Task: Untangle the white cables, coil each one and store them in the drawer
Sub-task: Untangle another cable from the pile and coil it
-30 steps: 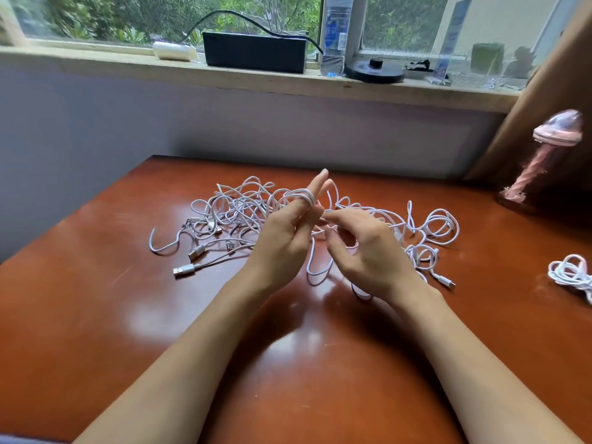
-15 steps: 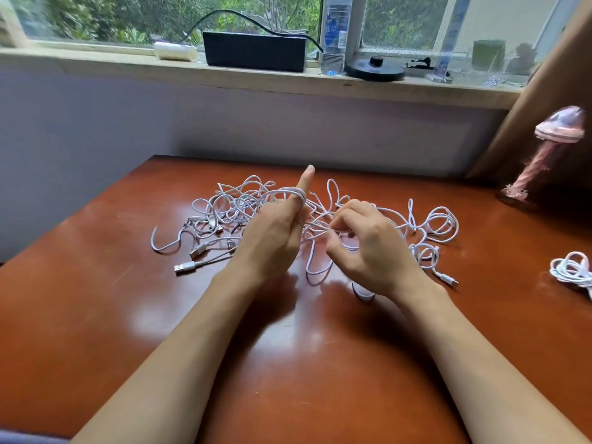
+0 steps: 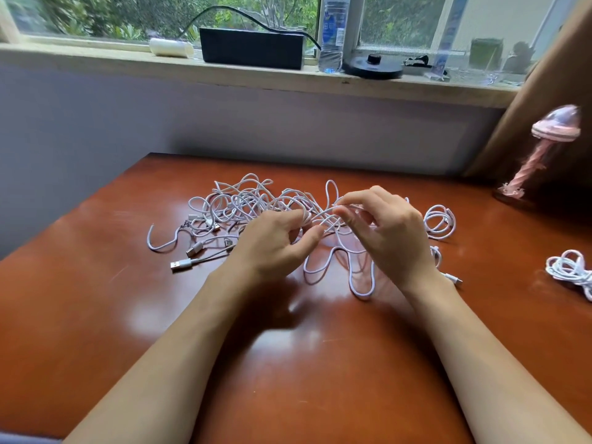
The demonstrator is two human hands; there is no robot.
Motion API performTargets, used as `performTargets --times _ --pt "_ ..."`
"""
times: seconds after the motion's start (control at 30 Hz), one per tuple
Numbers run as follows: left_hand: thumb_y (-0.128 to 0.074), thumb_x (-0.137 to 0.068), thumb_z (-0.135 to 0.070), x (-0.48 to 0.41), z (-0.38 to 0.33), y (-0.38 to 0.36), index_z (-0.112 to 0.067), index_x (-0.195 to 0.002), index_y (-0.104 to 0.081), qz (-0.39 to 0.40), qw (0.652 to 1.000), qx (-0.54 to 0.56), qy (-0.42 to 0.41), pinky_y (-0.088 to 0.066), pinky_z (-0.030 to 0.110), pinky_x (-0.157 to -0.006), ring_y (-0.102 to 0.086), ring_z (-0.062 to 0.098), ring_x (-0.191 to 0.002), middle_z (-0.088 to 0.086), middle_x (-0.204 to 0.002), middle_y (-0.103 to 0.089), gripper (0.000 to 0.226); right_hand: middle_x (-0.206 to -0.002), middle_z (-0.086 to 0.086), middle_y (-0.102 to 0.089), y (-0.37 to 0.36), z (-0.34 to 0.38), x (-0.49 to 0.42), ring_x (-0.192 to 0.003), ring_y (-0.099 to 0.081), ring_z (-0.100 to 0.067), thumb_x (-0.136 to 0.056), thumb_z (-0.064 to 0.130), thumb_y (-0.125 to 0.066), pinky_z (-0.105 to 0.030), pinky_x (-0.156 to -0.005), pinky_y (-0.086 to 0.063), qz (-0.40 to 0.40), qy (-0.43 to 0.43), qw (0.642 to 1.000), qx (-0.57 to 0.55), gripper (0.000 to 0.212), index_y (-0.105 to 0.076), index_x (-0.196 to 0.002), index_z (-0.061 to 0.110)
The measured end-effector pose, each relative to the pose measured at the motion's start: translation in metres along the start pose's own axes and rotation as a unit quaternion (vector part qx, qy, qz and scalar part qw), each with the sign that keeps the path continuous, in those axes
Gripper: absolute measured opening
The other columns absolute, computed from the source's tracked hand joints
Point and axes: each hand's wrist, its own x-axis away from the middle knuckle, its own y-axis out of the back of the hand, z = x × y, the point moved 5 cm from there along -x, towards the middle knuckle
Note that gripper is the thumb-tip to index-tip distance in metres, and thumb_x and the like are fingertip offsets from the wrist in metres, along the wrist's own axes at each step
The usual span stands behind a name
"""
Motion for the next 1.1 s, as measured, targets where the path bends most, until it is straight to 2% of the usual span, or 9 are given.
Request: performTargets --times 0.13,0.2,0.27,0.37,0.47,0.6,0.8,1.0,1.1 --pt "-0.056 -0.094 -0.043 0.001 -0.016 -0.003 -0.019 -0.059 -0.032 0.011 0.998 0.055 -0.016 -0.034 0.045 -0.052 -0.032 0.017 -0.051 -0.004 -0.052 -0.031 0.049 -0.083 0.005 -0.068 0.012 -0.004 -0.004 -0.063 -0.056 -0.021 -0.094 0.057 -0.064 -0.037 -0.065 -0.044 -0.041 -0.036 0.998 0.018 0.036 -0.071 -0.091 0.021" --pt "-0.055 -0.095 -0.044 0.002 -0.022 -0.006 -0.014 -0.060 -0.048 0.032 0.993 0.115 -0.009 -0.031 0.046 -0.053 -0.030 0.012 -0.054 -0.007 -0.056 -0.030 0.047 -0.078 0.005 -0.065 0.014 -0.009 -0.003 -0.064 -0.055 -0.023 -0.090 0.064 -0.063 -0.038 -0.064 -0.044 -0.042 -0.075 0.996 0.017 0.042 -0.068 -0.086 0.021" --pt "-0.051 -0.094 -0.050 0.002 -0.026 -0.009 -0.003 -0.078 -0.070 0.057 0.980 0.188 0.015 -0.028 0.039 -0.053 -0.033 0.010 -0.057 -0.006 -0.058 -0.031 0.053 -0.078 0.006 -0.064 0.012 -0.014 -0.001 -0.066 -0.057 -0.023 -0.089 0.065 -0.063 -0.041 -0.064 -0.047 -0.029 -0.106 0.994 0.002 0.044 -0.066 -0.084 0.022" --pt "-0.051 -0.100 -0.033 0.003 -0.031 -0.014 -0.015 -0.083 -0.076 0.090 0.935 0.337 0.063 -0.023 0.030 -0.056 -0.044 0.018 -0.068 -0.011 -0.052 -0.029 0.034 -0.080 0.007 -0.063 0.009 -0.015 -0.001 -0.068 -0.055 -0.015 -0.094 0.058 -0.062 -0.039 -0.063 -0.047 -0.022 -0.120 0.992 -0.035 0.038 -0.067 -0.086 0.021" --pt "-0.046 -0.105 -0.022 0.001 -0.033 -0.015 -0.023 -0.069 -0.076 0.083 0.902 0.417 0.073 -0.025 0.028 -0.054 -0.046 0.027 -0.073 -0.004 -0.046 -0.039 0.047 -0.087 0.004 -0.066 0.002 -0.016 0.001 -0.077 -0.061 -0.017 -0.103 0.046 -0.054 -0.042 -0.068 -0.051 -0.011 -0.124 0.989 -0.079 0.031 -0.070 -0.097 0.020" --pt "-0.038 -0.103 -0.028 -0.001 -0.034 -0.012 -0.007 -0.128 -0.067 0.073 0.839 0.530 0.098 -0.012 0.041 -0.055 -0.025 0.019 -0.047 0.007 -0.052 -0.048 0.044 -0.100 0.005 -0.070 -0.005 -0.016 0.003 -0.093 -0.068 -0.022 -0.106 0.047 -0.043 -0.044 -0.073 -0.054 0.025 -0.121 0.990 -0.072 0.034 -0.069 -0.115 0.027" --pt "-0.026 -0.108 -0.032 -0.006 -0.039 -0.003 -0.016 -0.140 -0.054 0.050 0.753 0.647 0.113 -0.035 0.023 -0.057 -0.030 0.018 -0.055 0.006 -0.072 -0.064 0.046 -0.088 0.000 -0.072 -0.012 -0.002 0.005 -0.085 -0.067 -0.033 -0.101 0.053 -0.038 -0.040 -0.064 -0.051 0.074 -0.089 0.993 -0.034 0.040 -0.068 -0.116 0.029" --pt "-0.030 -0.106 -0.034 -0.009 -0.032 0.004 -0.018 -0.147 -0.046 0.010 0.739 0.660 0.134 -0.048 0.023 -0.066 -0.057 0.015 -0.067 0.007 -0.102 -0.074 0.047 -0.075 -0.002 -0.070 -0.019 0.005 0.011 -0.072 -0.064 -0.038 -0.098 0.029 -0.054 -0.037 -0.059 -0.041 0.102 -0.078 0.991 -0.024 0.024 -0.064 -0.118 0.018" --pt "-0.030 -0.108 -0.032 -0.011 -0.028 0.004 -0.018 -0.148 -0.045 -0.013 0.719 0.678 0.150 -0.054 0.026 -0.081 -0.070 0.015 -0.090 0.001 -0.121 -0.072 0.044 -0.075 0.003 -0.067 -0.024 0.003 0.013 -0.074 -0.064 -0.036 -0.099 0.024 -0.059 -0.040 -0.059 -0.042 0.129 -0.103 0.985 -0.039 0.014 -0.057 -0.111 0.016"
